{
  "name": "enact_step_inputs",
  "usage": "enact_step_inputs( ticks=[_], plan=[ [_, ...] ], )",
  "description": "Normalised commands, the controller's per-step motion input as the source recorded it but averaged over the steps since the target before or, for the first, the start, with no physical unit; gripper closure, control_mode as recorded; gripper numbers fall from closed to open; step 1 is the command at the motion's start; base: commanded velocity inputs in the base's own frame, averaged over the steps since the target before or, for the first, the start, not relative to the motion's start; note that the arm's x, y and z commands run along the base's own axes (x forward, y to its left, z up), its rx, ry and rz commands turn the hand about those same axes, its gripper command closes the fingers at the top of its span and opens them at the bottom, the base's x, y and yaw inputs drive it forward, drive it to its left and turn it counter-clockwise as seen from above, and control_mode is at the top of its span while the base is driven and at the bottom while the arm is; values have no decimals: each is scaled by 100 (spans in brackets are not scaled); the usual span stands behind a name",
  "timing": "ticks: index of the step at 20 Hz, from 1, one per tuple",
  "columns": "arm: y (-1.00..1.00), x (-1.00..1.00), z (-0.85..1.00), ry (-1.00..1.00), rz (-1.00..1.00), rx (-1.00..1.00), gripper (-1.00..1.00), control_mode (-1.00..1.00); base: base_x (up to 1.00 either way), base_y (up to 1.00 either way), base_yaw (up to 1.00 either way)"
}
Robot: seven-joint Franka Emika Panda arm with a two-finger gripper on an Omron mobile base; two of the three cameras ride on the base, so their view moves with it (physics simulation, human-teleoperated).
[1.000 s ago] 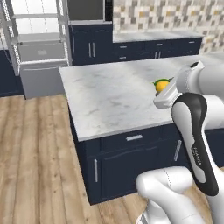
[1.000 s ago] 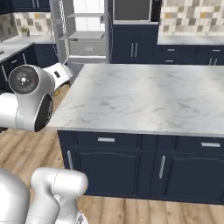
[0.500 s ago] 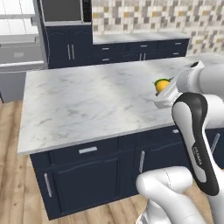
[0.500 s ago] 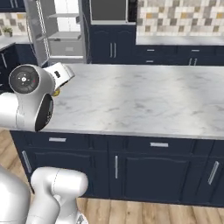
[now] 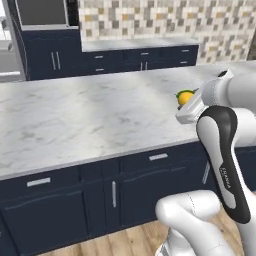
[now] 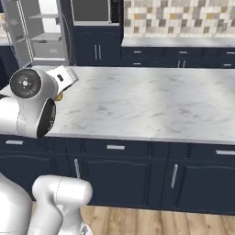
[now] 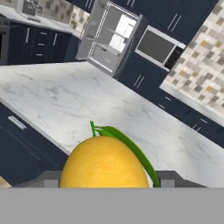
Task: Take the cheese, shrimp, and lemon from the fridge and place them on the plate on the dining counter to create an appetizer plate.
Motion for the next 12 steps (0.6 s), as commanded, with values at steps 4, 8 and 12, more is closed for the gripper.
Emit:
enact_step_inputs(
  ticks=[4, 8, 12],
  plan=[
    [0, 0, 0, 0, 0, 0, 100, 100, -25, -100, 0],
    [0, 0, 0, 0, 0, 0, 100, 100, -3, -100, 0],
    [0, 0, 0, 0, 0, 0, 100, 100, 0, -100, 0]
  ],
)
